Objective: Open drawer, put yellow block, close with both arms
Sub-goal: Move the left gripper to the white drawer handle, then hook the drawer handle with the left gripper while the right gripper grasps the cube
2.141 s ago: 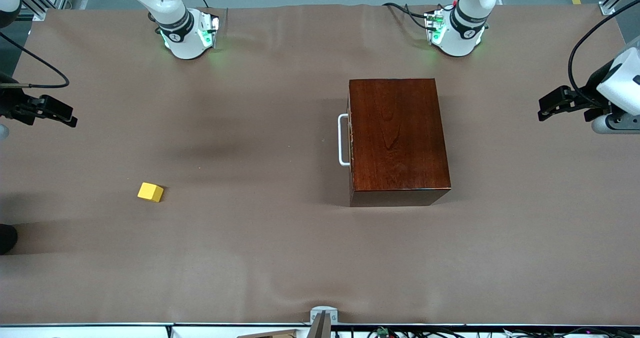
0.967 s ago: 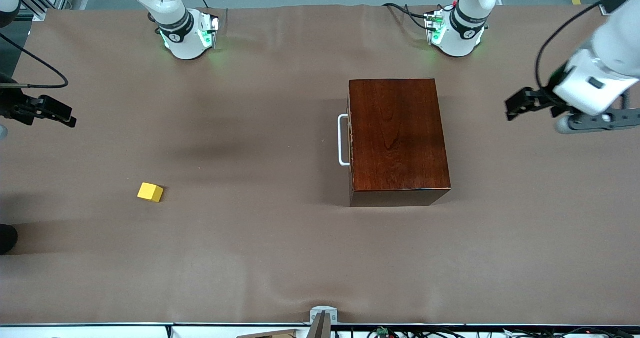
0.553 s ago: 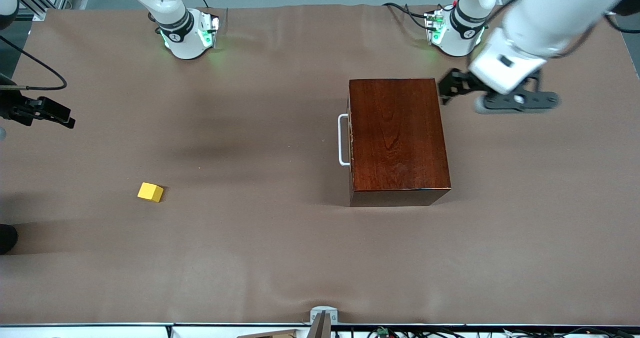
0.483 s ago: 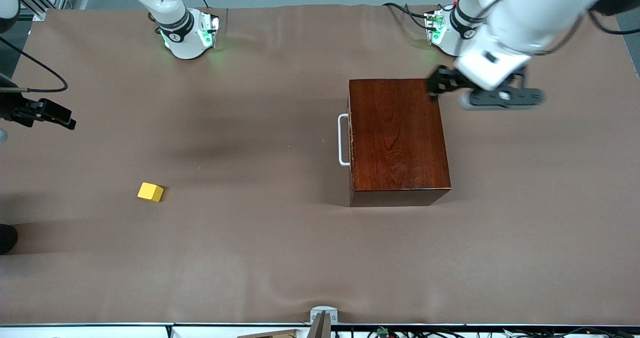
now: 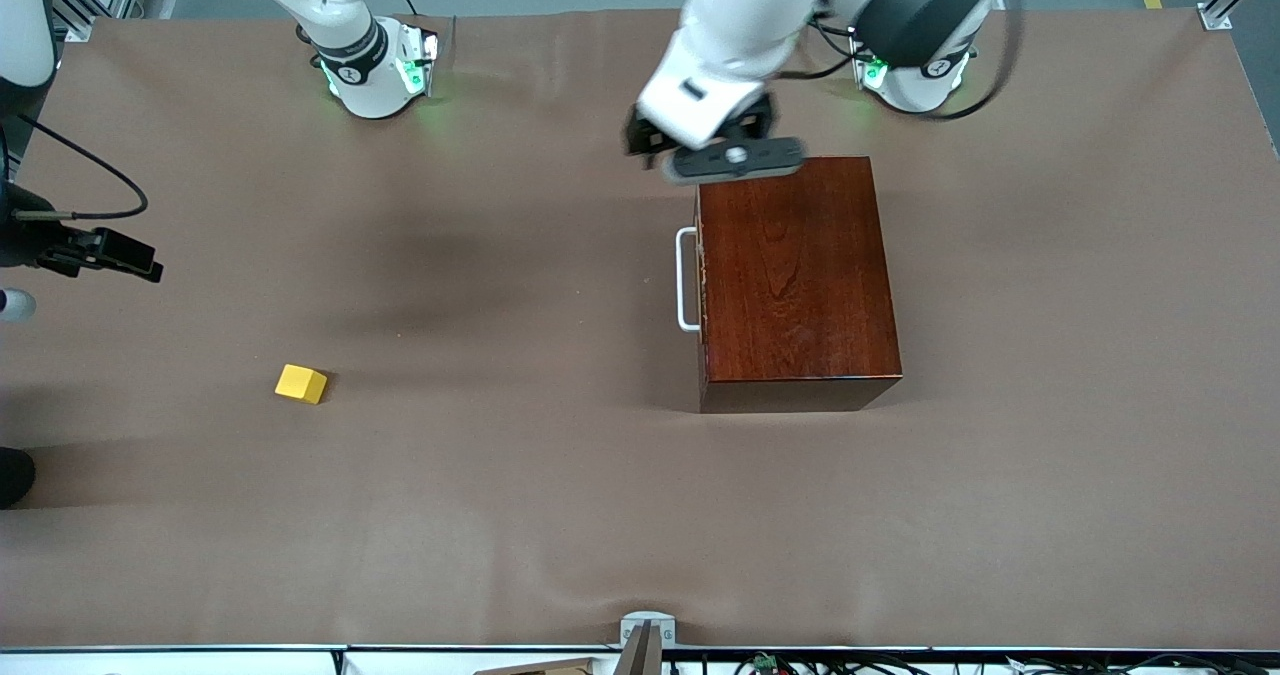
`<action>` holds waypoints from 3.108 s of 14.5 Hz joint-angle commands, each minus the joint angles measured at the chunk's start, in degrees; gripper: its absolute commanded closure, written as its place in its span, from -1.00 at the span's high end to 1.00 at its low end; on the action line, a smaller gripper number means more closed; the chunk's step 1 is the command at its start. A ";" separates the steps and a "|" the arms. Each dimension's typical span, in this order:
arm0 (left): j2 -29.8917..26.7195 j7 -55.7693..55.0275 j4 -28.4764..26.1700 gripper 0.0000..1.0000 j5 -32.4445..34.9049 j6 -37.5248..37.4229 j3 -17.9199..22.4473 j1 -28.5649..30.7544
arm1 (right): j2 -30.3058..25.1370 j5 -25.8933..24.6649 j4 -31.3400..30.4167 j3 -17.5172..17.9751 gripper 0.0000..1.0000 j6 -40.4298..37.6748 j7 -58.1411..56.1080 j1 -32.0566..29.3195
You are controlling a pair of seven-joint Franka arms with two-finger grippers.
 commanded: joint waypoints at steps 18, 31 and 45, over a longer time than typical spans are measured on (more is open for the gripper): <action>17.86 3.65 2.75 1.00 9.62 2.66 22.59 -26.11 | 11.64 -0.99 1.96 1.05 1.00 9.04 -0.27 -1.29; 23.32 6.91 2.67 1.00 11.65 3.00 24.52 -26.11 | 23.69 4.54 -0.84 1.05 1.00 22.14 7.54 -1.74; 23.93 4.28 3.10 1.00 10.77 13.90 23.91 -26.46 | 27.65 4.19 -16.84 1.05 1.00 43.86 14.23 0.46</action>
